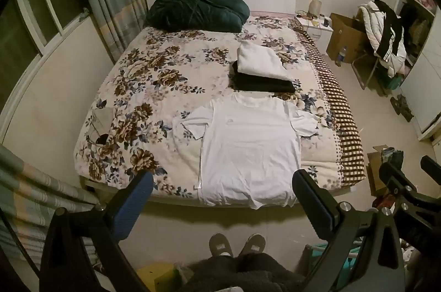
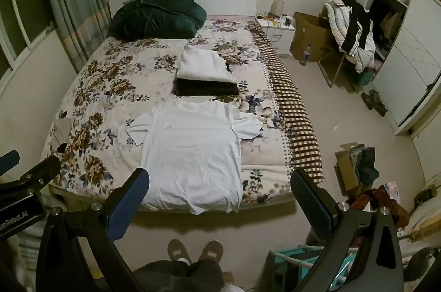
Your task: Fold small clothes
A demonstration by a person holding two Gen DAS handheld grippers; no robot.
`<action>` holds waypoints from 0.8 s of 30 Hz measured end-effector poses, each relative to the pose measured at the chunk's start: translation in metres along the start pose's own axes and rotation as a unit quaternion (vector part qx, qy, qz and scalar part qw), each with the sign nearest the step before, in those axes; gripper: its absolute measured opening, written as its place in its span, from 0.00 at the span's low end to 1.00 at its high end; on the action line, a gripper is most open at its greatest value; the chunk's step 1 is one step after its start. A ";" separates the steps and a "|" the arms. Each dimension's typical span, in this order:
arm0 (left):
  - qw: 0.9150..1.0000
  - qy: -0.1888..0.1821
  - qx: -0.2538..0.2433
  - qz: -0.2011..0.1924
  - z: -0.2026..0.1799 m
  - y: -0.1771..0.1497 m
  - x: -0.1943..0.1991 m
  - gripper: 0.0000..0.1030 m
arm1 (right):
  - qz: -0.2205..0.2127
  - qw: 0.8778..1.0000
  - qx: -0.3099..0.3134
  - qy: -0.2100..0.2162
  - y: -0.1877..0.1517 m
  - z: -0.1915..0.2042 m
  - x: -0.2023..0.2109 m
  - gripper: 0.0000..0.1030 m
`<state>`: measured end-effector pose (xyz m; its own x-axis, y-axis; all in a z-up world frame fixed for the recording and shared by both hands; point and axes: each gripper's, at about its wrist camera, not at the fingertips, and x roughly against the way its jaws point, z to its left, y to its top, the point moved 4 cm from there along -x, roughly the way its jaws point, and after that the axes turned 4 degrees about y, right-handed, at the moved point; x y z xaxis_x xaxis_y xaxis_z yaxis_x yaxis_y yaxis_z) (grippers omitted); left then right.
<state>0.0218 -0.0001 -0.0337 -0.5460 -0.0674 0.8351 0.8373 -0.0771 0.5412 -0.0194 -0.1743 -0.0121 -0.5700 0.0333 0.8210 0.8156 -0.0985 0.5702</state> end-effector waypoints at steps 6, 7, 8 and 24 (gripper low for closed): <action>1.000 0.003 -0.004 -0.002 -0.001 0.000 0.000 1.00 | -0.003 1.000 -0.002 0.003 0.000 0.000 0.002 1.00; 1.000 0.003 -0.004 -0.003 -0.001 0.000 -0.001 1.00 | -0.003 1.000 -0.002 0.003 0.000 0.000 0.002 1.00; 1.000 0.003 -0.005 -0.003 -0.001 0.000 -0.001 1.00 | -0.003 1.000 -0.002 0.003 0.000 0.000 0.002 1.00; 1.000 0.004 -0.001 -0.003 0.010 0.007 0.005 1.00 | -0.001 1.000 -0.003 0.004 0.004 0.001 0.001 1.00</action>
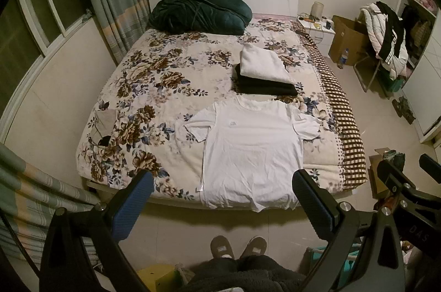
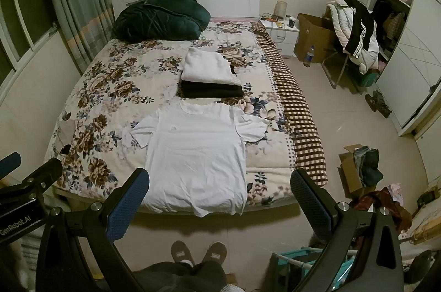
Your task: Fold small clothes
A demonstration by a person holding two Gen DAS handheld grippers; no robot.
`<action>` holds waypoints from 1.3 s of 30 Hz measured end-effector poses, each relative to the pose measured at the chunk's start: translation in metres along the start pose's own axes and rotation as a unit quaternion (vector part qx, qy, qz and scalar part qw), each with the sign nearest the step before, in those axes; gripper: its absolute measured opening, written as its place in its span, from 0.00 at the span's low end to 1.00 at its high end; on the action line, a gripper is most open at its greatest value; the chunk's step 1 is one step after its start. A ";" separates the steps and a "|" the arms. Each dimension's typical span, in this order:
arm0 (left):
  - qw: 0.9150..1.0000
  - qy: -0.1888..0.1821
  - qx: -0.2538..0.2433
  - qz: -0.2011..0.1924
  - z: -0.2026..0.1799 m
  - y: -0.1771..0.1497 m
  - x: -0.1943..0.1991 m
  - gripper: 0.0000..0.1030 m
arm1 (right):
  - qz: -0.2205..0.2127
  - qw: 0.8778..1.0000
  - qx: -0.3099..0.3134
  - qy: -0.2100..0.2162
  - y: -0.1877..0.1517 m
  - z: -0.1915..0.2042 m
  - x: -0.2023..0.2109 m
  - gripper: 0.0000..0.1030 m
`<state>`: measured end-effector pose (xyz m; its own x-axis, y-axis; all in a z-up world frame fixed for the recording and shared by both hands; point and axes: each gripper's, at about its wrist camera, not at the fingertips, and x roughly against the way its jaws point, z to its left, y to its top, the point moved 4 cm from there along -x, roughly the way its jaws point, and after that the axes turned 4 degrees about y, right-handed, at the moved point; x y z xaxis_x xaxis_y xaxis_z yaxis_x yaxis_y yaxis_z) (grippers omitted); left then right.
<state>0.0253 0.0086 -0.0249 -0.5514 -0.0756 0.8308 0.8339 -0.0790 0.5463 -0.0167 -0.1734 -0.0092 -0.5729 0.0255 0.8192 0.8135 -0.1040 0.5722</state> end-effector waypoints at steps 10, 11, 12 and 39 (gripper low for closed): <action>1.000 -0.001 0.000 0.000 0.002 0.002 0.000 1.00 | -0.001 1.000 0.000 0.001 0.004 0.003 0.001 1.00; 1.000 -0.001 0.000 0.000 0.002 0.002 0.000 1.00 | -0.001 1.000 0.000 0.000 0.004 0.003 0.001 1.00; 1.000 -0.002 0.000 0.000 0.002 0.002 0.000 1.00 | -0.001 1.000 0.000 0.001 0.004 0.003 0.000 1.00; 1.000 -0.003 0.003 -0.002 0.001 0.004 0.003 1.00 | -0.003 1.000 0.000 0.003 0.008 0.010 0.008 1.00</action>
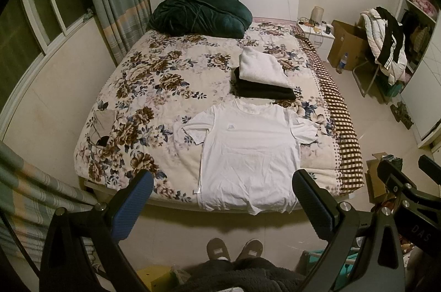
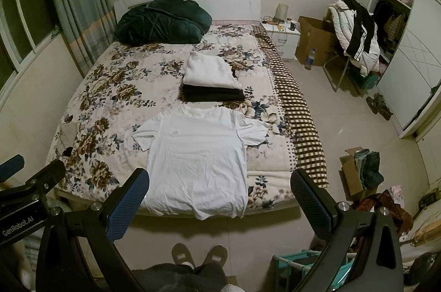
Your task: Fold small clothes
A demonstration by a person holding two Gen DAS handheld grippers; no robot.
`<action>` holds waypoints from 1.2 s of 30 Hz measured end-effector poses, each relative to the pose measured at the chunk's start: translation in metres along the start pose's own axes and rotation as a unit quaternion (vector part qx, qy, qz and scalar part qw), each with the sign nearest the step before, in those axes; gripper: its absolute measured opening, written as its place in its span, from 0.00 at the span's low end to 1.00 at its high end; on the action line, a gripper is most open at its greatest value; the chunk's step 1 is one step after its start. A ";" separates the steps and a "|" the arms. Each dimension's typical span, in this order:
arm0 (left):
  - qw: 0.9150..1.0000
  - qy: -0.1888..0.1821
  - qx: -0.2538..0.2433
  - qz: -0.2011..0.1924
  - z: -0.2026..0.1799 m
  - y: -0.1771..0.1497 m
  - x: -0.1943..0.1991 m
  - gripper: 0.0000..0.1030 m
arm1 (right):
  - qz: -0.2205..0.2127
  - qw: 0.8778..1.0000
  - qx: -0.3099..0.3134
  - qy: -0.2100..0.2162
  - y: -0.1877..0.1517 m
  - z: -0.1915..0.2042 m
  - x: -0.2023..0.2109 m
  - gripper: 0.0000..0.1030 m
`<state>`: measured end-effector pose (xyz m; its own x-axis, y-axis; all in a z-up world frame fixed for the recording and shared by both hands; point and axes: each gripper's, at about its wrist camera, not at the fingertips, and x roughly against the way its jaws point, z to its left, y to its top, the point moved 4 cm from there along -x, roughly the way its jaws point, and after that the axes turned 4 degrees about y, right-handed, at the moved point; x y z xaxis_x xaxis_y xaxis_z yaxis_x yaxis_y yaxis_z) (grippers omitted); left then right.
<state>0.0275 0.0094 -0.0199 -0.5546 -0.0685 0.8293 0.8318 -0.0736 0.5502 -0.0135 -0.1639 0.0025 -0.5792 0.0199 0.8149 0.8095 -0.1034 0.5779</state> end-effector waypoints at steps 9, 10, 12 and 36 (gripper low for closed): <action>1.000 -0.001 0.000 -0.001 0.001 0.000 0.000 1.00 | 0.000 1.000 -0.001 0.001 -0.003 -0.004 0.001 1.00; 1.000 0.000 0.000 -0.001 0.001 -0.001 0.000 1.00 | 0.000 1.000 0.000 0.003 -0.002 -0.002 0.001 1.00; 1.000 -0.001 0.001 -0.001 0.001 -0.001 0.000 1.00 | -0.001 1.000 0.000 0.004 -0.003 -0.003 0.002 1.00; 0.999 0.035 0.029 -0.026 -0.006 0.031 -0.021 1.00 | 0.014 1.000 -0.018 0.016 0.028 0.012 -0.024 1.00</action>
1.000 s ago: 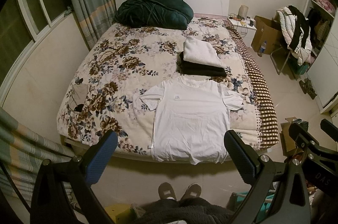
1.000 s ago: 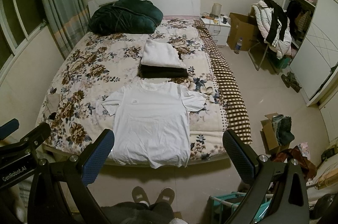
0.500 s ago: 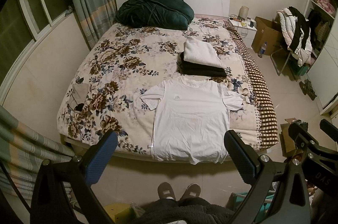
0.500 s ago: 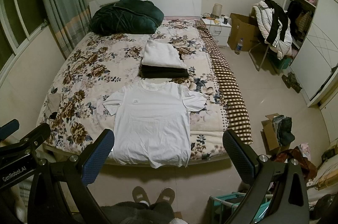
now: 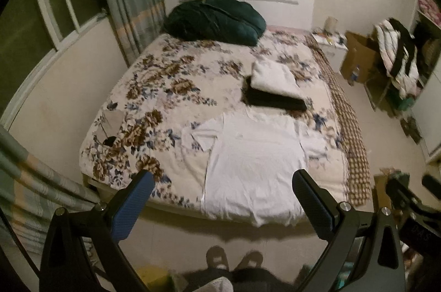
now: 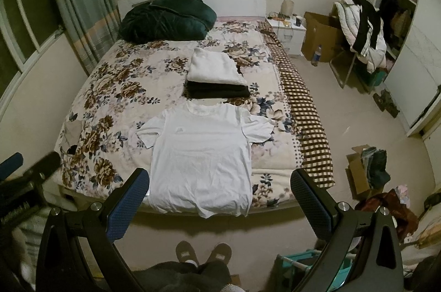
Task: Fold small clothes
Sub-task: 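Lower the right tool to the T-shirt side seam and close on it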
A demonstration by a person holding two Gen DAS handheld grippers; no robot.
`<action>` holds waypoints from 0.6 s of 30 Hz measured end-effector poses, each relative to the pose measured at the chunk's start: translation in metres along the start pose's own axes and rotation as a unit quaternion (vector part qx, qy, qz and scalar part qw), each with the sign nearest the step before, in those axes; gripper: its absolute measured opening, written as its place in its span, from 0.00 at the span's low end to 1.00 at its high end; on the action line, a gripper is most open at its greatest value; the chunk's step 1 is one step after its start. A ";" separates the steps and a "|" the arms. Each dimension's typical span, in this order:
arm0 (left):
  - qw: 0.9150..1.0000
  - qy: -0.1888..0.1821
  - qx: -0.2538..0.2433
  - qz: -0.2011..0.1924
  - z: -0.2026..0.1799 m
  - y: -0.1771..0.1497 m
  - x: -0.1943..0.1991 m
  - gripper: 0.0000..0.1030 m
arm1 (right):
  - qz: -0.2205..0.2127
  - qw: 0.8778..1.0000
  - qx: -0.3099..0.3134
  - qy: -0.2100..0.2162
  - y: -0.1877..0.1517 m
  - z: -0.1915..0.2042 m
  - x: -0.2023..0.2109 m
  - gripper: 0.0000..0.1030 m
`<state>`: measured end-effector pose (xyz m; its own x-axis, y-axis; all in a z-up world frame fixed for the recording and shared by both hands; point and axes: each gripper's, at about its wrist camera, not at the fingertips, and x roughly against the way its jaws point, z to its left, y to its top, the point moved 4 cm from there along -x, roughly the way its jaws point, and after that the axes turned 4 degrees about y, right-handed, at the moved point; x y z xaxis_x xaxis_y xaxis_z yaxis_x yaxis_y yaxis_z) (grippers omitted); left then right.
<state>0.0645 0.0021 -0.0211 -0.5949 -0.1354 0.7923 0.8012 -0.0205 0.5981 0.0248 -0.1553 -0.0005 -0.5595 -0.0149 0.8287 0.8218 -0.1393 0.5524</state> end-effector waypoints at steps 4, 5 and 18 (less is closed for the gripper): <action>0.999 0.029 0.007 -0.011 -0.011 0.010 -0.038 1.00 | 0.013 0.999 -0.032 -0.002 0.004 -0.027 -0.043 1.00; 0.999 0.034 0.006 -0.009 -0.016 0.012 -0.049 1.00 | 0.020 0.999 -0.046 0.001 0.008 -0.037 -0.060 1.00; 0.993 0.059 -0.041 0.090 -0.088 0.027 -0.266 1.00 | 0.069 0.982 -0.178 -0.006 0.015 -0.176 -0.286 1.00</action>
<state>0.2496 -0.0495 -0.2263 -0.4332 -0.2598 0.8630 0.8996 -0.0661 0.4317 0.1780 -0.3277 -0.2446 -0.4423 -0.0476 0.8956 0.7996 -0.4733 0.3697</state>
